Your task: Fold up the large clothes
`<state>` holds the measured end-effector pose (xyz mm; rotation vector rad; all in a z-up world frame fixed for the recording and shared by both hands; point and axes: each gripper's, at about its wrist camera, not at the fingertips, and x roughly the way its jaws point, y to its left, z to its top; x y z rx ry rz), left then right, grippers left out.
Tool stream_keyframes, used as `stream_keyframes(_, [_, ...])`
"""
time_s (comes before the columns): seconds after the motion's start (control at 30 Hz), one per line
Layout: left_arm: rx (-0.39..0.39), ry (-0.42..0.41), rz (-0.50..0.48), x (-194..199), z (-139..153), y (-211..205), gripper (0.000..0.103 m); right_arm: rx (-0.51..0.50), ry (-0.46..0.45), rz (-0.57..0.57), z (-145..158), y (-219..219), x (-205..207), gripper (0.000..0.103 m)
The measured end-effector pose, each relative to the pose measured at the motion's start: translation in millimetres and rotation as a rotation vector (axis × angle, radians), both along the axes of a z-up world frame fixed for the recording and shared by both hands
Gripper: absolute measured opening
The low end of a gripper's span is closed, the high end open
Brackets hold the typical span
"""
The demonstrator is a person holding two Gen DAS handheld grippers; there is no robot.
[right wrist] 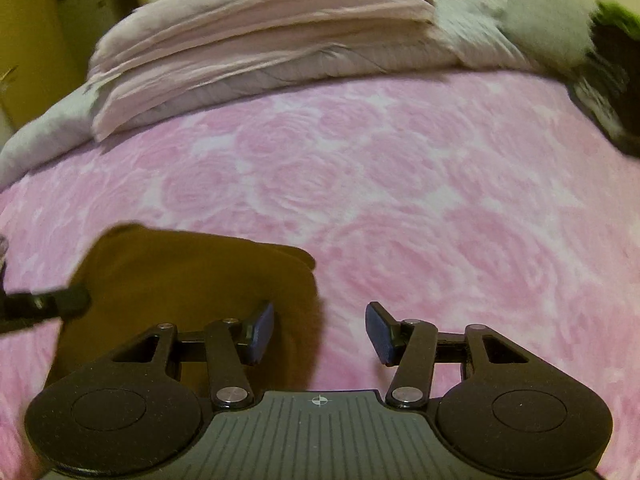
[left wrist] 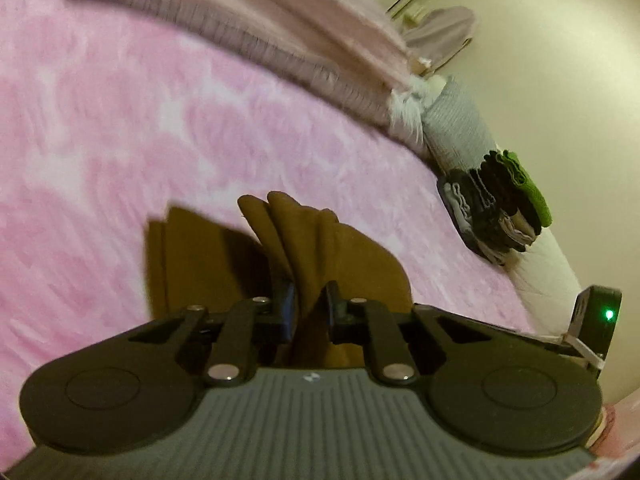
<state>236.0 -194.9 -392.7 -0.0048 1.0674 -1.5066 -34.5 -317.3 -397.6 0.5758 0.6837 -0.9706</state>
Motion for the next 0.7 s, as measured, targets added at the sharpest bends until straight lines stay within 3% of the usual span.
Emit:
stream_keyframes(0.1, [-0.015,-0.032,0.033,12.1,13.0,11.4,0.012,-0.041,0.041,0.061,3.3,9.9,26.6,0.049])
stream_keyframes(0.17, [0.015,-0.059,0.063,20.4,10.8,15.2,0.012,-0.072,0.078,0.1,1.0,16.2,44.2,0.049])
stream_keyframes(0.3, [0.066,-0.045,0.091,29.4,-15.4,19.0,0.013,-0.142,0.185,0.152,-15.0,26.7,73.9,0.049])
stream_keyframes(0.37, [0.078,-0.026,0.113,31.2,-30.1,20.6,0.014,-0.163,0.195,0.156,-25.6,29.3,77.0,0.049])
stream_keyframes(0.5, [0.039,0.033,0.134,42.4,-27.9,28.5,0.017,-0.155,0.082,0.103,-21.8,27.5,51.5,0.049])
stream_keyframes(0.6, [-0.013,-0.022,0.154,48.6,-12.6,29.1,0.017,-0.151,-0.047,0.04,-10.9,18.7,26.8,0.049])
stream_keyframes(0.7, [-0.052,-0.056,0.121,47.1,-4.3,16.3,0.017,-0.138,-0.139,0.077,-4.1,9.7,23.1,0.049])
